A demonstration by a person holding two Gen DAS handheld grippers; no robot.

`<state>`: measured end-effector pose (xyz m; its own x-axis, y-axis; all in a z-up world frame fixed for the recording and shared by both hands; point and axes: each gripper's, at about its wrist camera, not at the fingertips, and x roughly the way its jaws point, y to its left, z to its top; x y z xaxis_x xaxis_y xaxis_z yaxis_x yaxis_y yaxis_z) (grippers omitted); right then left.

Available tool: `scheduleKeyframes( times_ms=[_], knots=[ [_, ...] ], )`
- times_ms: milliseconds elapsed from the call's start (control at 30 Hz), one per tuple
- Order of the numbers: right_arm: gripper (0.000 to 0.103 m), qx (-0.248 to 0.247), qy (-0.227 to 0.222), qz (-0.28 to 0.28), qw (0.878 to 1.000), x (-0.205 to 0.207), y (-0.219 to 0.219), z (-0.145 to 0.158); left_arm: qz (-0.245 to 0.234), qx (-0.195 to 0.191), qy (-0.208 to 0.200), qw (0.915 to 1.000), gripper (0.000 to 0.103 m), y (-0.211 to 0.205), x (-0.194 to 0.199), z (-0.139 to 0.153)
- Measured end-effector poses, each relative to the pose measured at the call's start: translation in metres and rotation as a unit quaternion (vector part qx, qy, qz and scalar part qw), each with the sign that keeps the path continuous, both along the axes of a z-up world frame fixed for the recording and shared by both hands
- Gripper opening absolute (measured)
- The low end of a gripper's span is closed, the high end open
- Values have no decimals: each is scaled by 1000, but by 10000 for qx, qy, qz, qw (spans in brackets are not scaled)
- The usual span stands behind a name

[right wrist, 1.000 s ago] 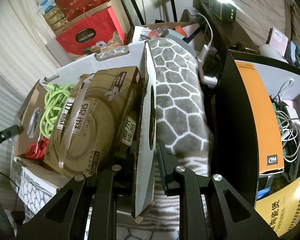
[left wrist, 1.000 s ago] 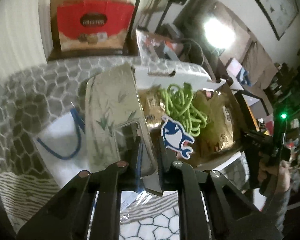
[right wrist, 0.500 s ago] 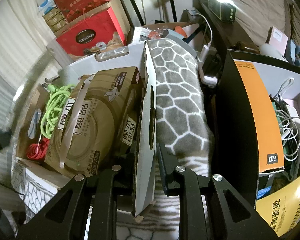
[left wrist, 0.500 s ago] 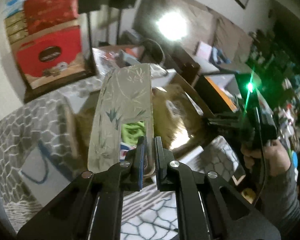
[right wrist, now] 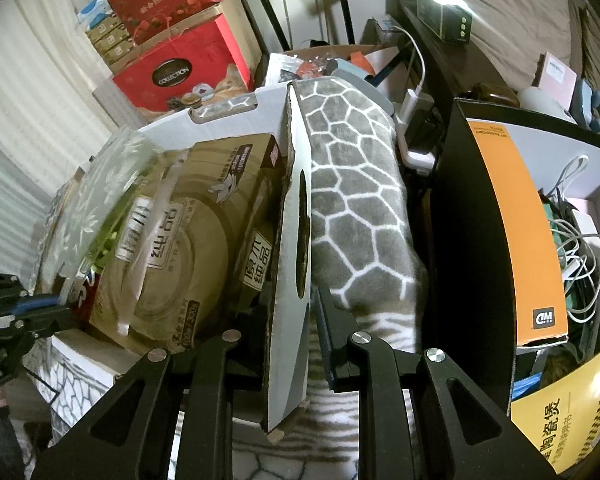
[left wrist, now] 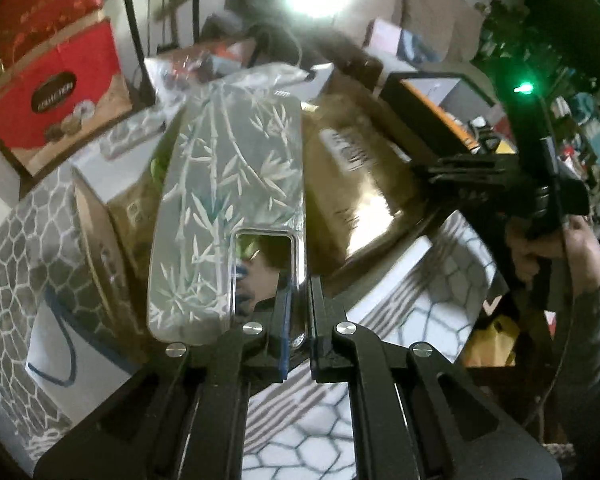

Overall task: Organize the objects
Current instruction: 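Grasp the bamboo-print clear case with the left tool, then lower the bamboo-print case into the white box and open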

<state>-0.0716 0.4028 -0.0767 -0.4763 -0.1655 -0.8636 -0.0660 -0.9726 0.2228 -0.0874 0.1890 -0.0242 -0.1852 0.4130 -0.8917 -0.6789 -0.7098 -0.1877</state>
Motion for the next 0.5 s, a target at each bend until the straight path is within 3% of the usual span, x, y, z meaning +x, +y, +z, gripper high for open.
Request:
scheduleKeyframes(
  times_ms=[100, 233, 300, 333, 500],
  knots=[
    [20, 5, -1, 3, 10000, 0, 0, 0, -66, -102, -113, 9999, 6, -8, -2, -3],
    [20, 5, 4, 3, 10000, 0, 0, 0, -122, 85, -217, 9997, 9, -16, -4, 6],
    [20, -1, -2, -3, 10000, 0, 0, 0, -230, 152, -240, 9993, 31, -18, -1, 14],
    [20, 11, -3, 1, 10000, 0, 0, 0, -208, 195, -180, 9994, 36, -20, -1, 20],
    [20, 2, 0, 2, 10000, 0, 1, 0, 217, 570, -2, 9981, 39, -22, -16, 44]
  ],
)
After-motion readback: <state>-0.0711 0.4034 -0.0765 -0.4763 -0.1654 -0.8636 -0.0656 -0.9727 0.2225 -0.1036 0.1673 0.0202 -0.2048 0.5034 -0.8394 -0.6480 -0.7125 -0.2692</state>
